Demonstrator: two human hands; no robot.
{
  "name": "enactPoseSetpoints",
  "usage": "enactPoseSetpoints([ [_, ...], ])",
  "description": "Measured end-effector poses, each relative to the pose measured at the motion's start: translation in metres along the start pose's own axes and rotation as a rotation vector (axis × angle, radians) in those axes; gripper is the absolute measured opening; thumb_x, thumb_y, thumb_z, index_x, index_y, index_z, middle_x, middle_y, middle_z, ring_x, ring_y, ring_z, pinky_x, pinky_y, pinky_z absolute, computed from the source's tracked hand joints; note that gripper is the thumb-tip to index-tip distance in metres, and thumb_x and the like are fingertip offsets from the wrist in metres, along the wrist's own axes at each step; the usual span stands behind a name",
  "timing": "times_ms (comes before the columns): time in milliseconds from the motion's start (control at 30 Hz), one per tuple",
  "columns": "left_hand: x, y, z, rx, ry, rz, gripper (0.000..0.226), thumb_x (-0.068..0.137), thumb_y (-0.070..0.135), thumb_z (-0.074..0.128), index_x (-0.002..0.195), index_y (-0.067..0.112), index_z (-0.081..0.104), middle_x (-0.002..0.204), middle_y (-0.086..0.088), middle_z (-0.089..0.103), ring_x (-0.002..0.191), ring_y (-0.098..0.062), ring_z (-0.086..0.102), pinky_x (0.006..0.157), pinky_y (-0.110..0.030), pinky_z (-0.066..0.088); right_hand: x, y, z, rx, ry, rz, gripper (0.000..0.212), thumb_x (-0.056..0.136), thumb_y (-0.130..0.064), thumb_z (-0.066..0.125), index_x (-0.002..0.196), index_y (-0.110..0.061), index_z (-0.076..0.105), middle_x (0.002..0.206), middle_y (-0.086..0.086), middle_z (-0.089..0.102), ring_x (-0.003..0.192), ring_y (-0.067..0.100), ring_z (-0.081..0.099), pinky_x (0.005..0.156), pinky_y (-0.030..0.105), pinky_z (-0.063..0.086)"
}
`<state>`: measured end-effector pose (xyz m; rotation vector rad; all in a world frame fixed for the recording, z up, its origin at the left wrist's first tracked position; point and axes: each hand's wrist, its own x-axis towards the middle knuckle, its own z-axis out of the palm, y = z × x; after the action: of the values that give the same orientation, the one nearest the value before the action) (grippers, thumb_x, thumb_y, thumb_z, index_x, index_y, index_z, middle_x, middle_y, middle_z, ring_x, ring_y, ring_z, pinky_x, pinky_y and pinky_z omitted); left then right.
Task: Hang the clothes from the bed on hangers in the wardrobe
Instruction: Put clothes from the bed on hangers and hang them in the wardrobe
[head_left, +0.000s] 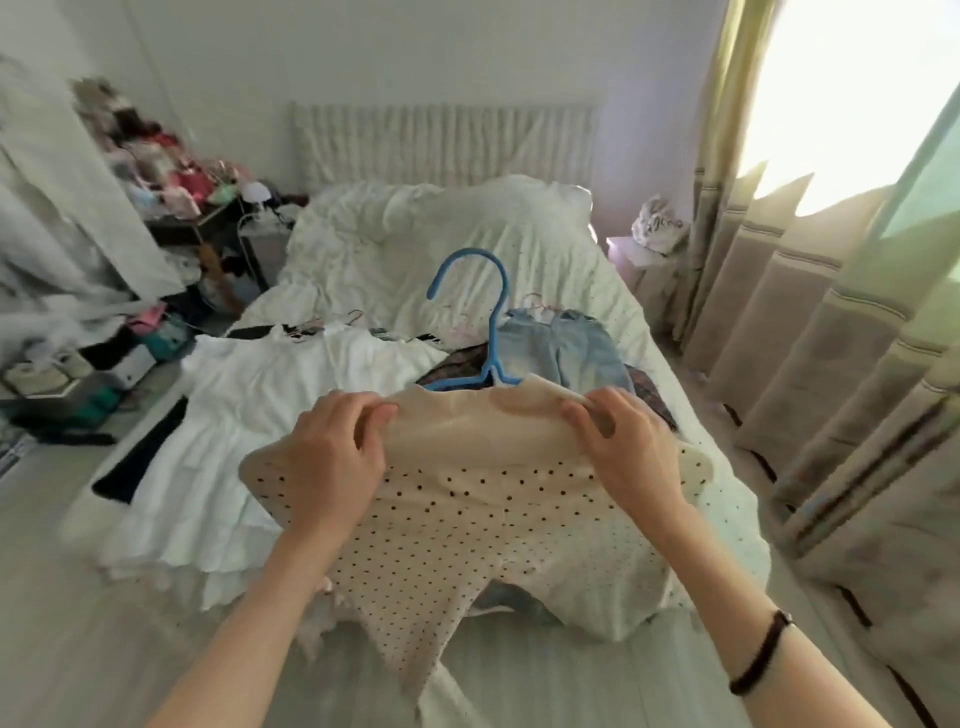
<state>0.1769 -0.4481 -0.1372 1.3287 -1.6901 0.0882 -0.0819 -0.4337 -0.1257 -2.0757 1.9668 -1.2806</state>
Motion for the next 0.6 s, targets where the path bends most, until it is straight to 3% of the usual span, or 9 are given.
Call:
enactPoseSetpoints([
  [267, 0.084, -0.034, -0.045, 0.128, 0.303, 0.065, 0.025, 0.091, 0.028, 0.052, 0.089, 0.006, 0.064, 0.082, -0.003, 0.06, 0.077, -0.019, 0.053, 0.076, -0.032, 0.043, 0.096, -0.069, 0.035, 0.204, 0.154, -0.199, 0.018, 0.088, -0.028, 0.061, 0.087, -0.01, 0.063, 0.082, -0.001, 0.063, 0.077, 0.016, 0.055, 0.067, 0.03, 0.041],
  [467, 0.171, -0.069, -0.044, 0.149, 0.393, 0.155, 0.024, 0.091, 0.026, 0.055, 0.092, 0.004, 0.064, 0.081, -0.005, 0.06, 0.073, -0.018, 0.054, 0.066, -0.036, 0.047, 0.173, -0.095, 0.064, 0.263, 0.311, -0.263, 0.012, 0.086, -0.021, 0.063, 0.087, -0.009, 0.063, 0.076, -0.005, 0.056, 0.072, 0.011, 0.048, 0.063, 0.024, 0.035],
  [600, 0.23, -0.104, -0.023, 0.095, 0.432, 0.203, 0.018, 0.089, 0.022, 0.059, 0.09, 0.005, 0.065, 0.082, -0.002, 0.059, 0.075, -0.014, 0.051, 0.068, -0.036, 0.046, 0.23, -0.107, 0.096, 0.25, 0.392, -0.277, 0.015, 0.085, -0.022, 0.061, 0.086, -0.008, 0.064, 0.074, -0.003, 0.054, 0.068, 0.014, 0.046, 0.061, 0.025, 0.032],
])
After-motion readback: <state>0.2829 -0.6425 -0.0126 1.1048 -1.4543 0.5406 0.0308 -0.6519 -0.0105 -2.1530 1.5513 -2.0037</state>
